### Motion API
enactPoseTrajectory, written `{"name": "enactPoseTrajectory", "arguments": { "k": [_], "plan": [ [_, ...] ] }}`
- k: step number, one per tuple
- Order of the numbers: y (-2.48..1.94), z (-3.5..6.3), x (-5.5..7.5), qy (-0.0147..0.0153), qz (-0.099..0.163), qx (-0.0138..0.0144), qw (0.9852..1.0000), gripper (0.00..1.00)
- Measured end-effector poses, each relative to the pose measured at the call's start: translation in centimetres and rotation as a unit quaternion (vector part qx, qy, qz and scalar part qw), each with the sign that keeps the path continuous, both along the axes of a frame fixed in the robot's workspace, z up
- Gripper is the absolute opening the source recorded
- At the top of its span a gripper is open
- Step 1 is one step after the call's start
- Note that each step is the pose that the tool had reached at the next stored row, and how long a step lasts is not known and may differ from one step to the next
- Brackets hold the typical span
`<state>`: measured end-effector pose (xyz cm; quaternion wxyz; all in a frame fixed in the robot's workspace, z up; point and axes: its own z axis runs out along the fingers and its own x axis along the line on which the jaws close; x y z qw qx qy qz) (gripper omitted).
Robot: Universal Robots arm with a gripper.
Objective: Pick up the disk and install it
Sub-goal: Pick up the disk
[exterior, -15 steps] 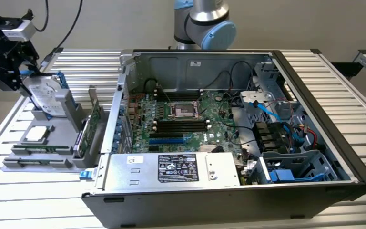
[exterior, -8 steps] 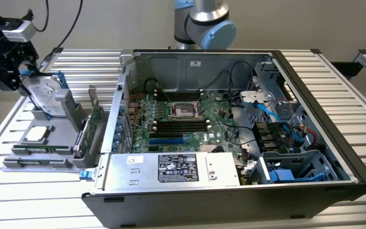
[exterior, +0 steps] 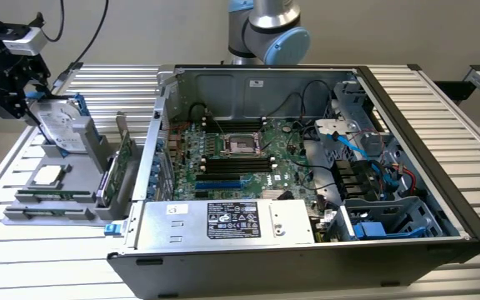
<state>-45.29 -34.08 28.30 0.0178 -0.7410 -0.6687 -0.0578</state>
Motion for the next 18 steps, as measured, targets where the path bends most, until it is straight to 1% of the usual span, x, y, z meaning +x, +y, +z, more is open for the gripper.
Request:
{"name": "enactPoseTrajectory", "arguments": {
  "k": [5,13,18],
  "plan": [
    [0.0,-0.01,0.0,0.0001,0.0,0.0061,1.0,0.71],
    [0.0,0.03,-0.01,0.002,0.0,0.0143,0.9999,0.71],
    [0.0,0.08,-0.01,0.003,0.0,0.0189,0.9998,0.71]
  ]
}}
